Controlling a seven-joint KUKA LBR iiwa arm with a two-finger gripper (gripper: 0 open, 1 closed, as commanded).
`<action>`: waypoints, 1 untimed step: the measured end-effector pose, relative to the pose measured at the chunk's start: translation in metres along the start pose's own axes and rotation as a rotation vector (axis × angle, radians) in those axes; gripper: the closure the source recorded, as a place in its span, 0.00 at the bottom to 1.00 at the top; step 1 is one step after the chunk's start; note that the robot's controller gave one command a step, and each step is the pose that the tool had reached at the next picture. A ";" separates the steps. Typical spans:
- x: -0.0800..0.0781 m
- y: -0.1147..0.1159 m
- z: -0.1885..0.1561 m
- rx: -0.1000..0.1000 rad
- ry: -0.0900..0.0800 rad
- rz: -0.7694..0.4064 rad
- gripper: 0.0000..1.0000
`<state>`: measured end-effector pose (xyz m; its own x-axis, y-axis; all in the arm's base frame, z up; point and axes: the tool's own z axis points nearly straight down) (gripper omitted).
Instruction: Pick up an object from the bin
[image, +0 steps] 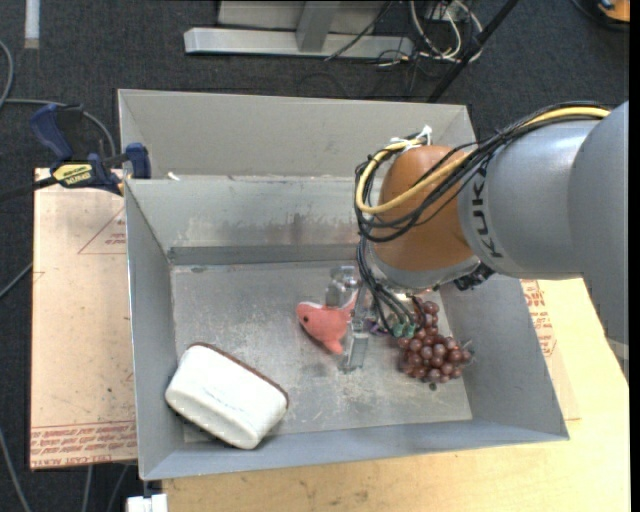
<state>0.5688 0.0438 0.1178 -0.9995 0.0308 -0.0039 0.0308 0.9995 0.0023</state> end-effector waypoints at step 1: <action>-0.002 0.009 0.044 0.000 -0.001 0.157 1.00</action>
Offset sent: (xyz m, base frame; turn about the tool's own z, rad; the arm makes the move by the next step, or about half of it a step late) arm 0.0000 0.0000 0.0000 0.0000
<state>0.5712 0.0528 0.0738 -0.9824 0.1865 -0.0047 0.1865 0.9825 0.0035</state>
